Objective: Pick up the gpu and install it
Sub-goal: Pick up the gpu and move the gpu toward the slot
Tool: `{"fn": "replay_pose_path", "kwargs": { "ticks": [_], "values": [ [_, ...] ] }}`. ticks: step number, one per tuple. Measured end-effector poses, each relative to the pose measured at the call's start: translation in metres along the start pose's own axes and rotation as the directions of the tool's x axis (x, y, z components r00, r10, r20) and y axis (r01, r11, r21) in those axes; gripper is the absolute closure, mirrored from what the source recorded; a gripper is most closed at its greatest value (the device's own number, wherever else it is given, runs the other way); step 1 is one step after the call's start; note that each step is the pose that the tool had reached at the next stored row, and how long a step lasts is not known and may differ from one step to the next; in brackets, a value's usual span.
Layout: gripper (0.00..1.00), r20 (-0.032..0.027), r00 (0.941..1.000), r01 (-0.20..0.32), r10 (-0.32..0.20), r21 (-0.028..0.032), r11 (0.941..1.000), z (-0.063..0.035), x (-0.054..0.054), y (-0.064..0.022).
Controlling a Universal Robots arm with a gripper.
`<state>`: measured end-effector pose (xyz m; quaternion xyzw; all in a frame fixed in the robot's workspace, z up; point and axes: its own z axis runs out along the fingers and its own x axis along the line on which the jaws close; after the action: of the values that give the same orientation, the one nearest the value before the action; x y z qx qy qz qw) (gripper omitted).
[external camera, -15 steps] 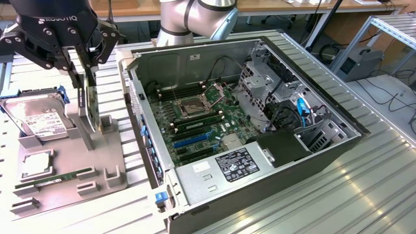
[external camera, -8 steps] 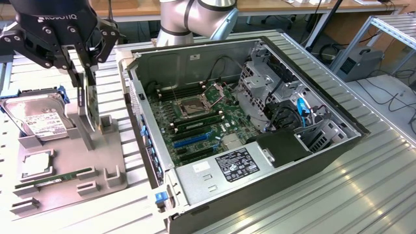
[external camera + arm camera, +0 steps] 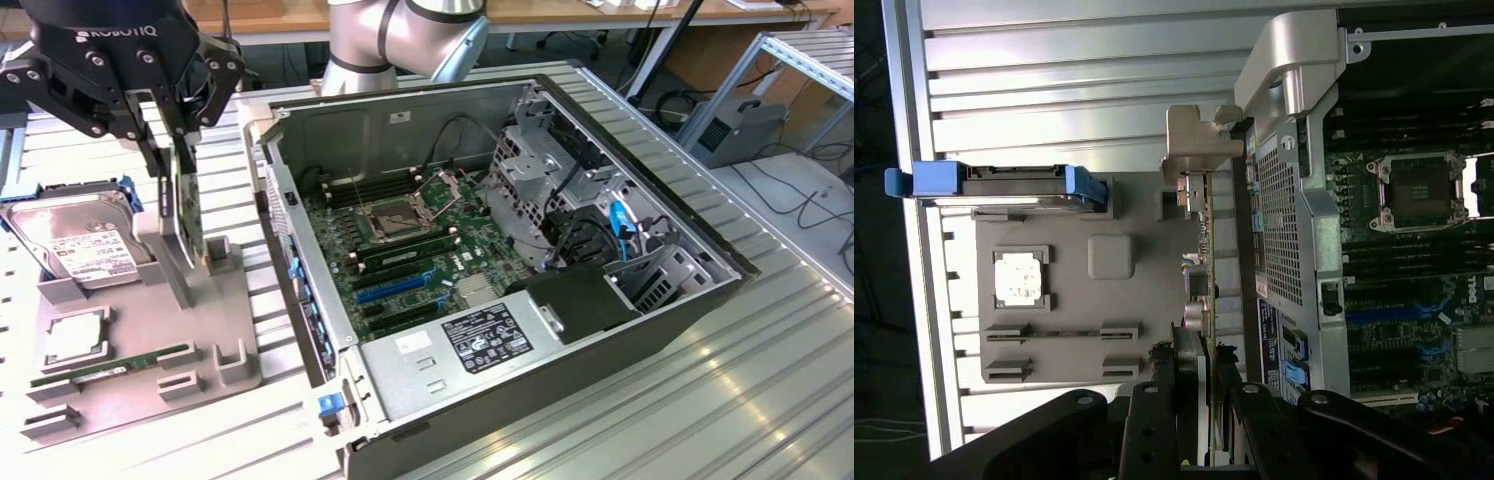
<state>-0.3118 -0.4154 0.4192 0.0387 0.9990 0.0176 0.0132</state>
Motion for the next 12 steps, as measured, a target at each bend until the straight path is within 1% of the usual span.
{"fn": "replay_pose_path", "kwargs": {
  "ticks": [12],
  "values": [
    [0.73,-0.0001,1.0,0.0,0.0,0.0,1.0,-0.0043,-0.0001,0.0002]
  ]
}}
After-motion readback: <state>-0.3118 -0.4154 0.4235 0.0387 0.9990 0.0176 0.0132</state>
